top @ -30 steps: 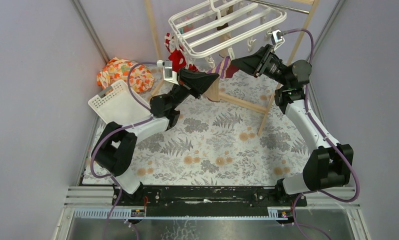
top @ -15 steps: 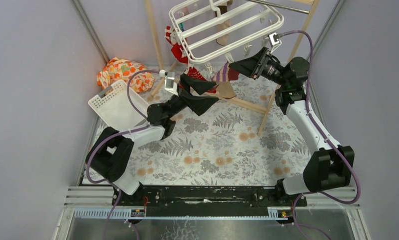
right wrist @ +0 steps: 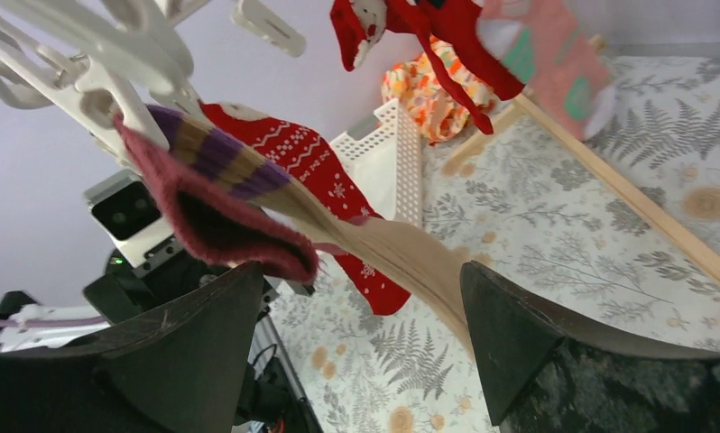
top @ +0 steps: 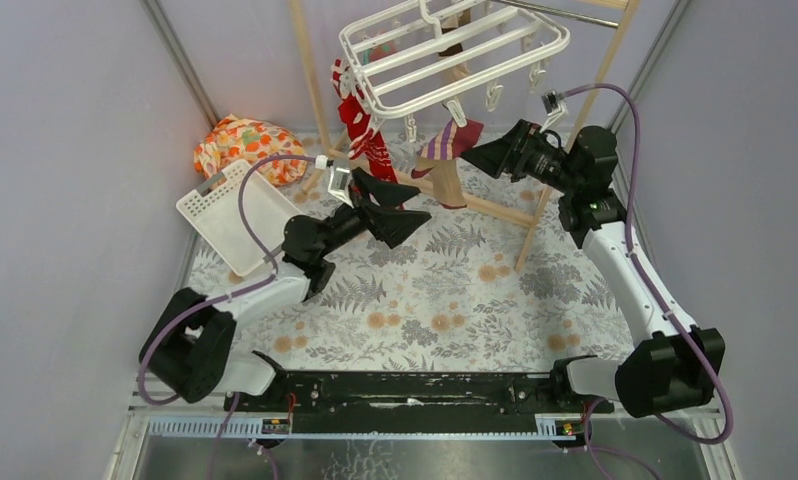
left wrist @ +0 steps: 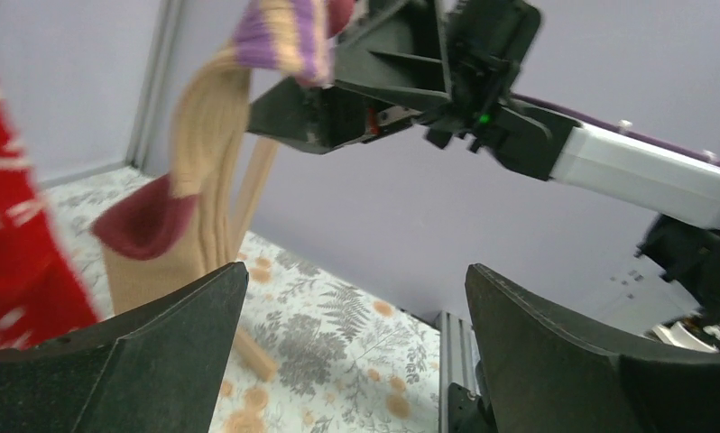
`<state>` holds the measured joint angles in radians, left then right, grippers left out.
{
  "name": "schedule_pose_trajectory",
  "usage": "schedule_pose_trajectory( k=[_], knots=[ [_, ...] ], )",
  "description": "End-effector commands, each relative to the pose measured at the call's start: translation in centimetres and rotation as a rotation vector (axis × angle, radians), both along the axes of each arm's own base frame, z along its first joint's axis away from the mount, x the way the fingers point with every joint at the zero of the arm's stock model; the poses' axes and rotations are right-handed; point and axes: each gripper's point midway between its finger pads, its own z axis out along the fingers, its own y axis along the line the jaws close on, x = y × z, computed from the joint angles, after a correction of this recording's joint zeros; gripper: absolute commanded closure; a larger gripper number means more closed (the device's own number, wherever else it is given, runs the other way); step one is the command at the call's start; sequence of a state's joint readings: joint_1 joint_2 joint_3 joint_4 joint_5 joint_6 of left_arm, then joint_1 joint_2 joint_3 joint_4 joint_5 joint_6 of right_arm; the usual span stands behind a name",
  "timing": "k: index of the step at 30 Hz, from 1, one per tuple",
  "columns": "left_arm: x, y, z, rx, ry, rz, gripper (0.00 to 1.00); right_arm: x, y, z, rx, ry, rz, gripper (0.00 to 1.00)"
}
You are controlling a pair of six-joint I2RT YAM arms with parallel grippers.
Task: Clip the socks to the hanger
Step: Clamp the sock onto the hanger, then reset both arms
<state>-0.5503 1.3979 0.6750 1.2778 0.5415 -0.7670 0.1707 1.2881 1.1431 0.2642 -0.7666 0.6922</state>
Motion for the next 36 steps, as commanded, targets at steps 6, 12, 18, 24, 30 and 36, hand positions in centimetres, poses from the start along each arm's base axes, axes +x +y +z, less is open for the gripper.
schedule_pose_trajectory(
  k=[6, 12, 18, 24, 30, 36],
  knots=[
    [4.1, 4.9, -5.6, 0.215, 0.234, 0.438, 0.01, -0.8, -2.7, -2.7, -0.138, -0.053, -0.164, 0.12],
    [4.3, 10.0, -8.6, 0.294, 0.359, 0.683, 0.01, -0.9, -3.7, -6.1, -0.187, -0.015, -0.224, 0.12],
    [3.5, 15.0, -9.9, 0.287, 0.414, 0.896, 0.01, -0.4, -4.4, -8.3, -0.197, 0.018, -0.276, 0.12],
    [2.9, 20.4, -10.6, 0.254, 0.608, 1.154, 0.01, -0.8, -5.0, -9.5, -0.163, 0.057, -0.327, 0.12],
    [2.2, 21.8, -10.9, 0.276, 0.692, 1.221, 0.01, -0.9, -6.1, -9.6, -0.165, 0.052, -0.398, 0.12],
    [1.9, 23.6, -9.8, 0.236, 0.682, 1.312, 0.01, 0.8, -7.3, -10.7, -0.225, 0.070, -0.460, 0.12]
  ],
)
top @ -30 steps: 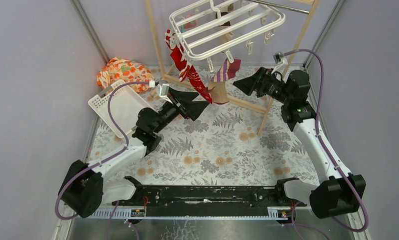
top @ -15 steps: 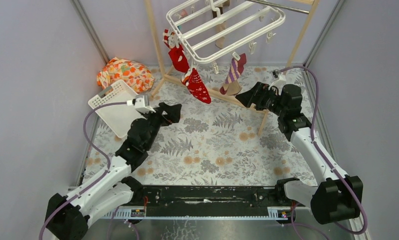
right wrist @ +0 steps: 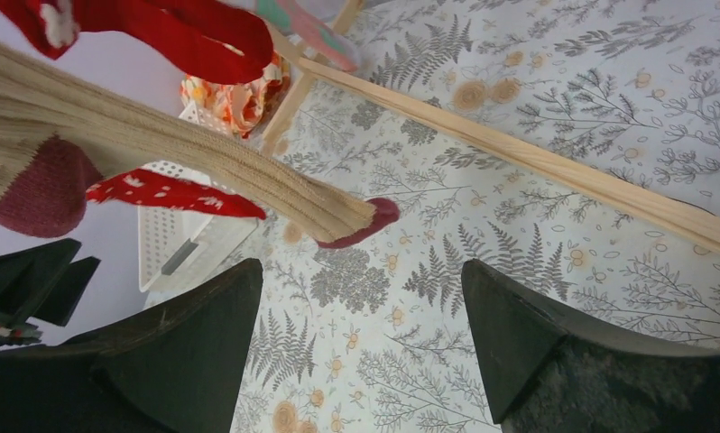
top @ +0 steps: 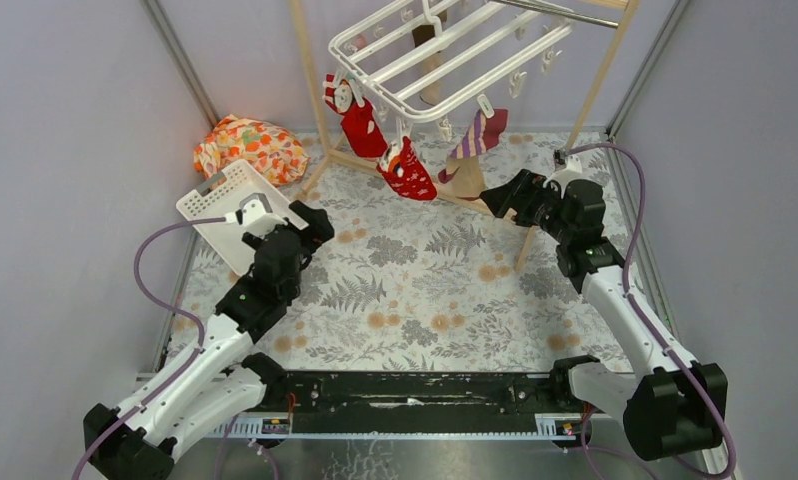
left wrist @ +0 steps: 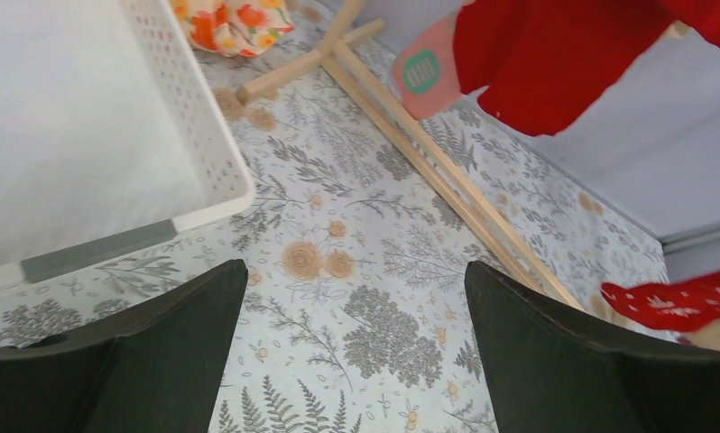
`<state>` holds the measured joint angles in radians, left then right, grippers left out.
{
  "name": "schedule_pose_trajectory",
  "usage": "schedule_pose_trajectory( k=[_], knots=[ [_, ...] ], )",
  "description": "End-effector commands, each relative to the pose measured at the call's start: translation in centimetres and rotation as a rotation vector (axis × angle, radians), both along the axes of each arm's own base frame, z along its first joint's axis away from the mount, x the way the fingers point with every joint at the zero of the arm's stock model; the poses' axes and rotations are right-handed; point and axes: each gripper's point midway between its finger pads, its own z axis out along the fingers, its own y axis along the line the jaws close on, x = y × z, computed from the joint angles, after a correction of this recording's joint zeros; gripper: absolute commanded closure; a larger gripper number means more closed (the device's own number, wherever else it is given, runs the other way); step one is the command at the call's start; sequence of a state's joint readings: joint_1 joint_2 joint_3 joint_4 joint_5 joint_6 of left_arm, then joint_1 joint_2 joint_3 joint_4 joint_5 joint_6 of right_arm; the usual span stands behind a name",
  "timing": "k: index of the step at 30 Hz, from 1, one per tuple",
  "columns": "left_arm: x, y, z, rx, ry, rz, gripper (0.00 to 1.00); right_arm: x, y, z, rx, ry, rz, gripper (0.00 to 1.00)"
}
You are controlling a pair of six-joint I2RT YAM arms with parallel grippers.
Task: Clip the socks to the hanger
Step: Reset both arms
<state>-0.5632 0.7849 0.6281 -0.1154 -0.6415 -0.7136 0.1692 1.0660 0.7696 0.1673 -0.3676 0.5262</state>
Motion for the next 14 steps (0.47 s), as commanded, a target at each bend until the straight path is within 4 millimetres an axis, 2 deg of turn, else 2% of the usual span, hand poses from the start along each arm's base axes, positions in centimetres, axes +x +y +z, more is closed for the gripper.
schedule_pose_trajectory(
  k=[1, 6, 14],
  knots=[
    [-0.4, 2.3, 1.5, -0.002, -0.027, 0.122, 0.01, 1.8, -1.3, 1.0, -0.032, -0.056, -0.077, 0.12],
    [-0.2, 2.0, 0.5, -0.011, -0.012, 0.122, 0.01, 1.9, -2.0, -0.4, -0.037, -0.039, -0.096, 0.12],
    [-0.3, 2.2, -0.4, 0.005, -0.008, 0.125, 0.01, 2.2, -2.7, -0.7, -0.046, -0.025, -0.102, 0.12]
  ],
)
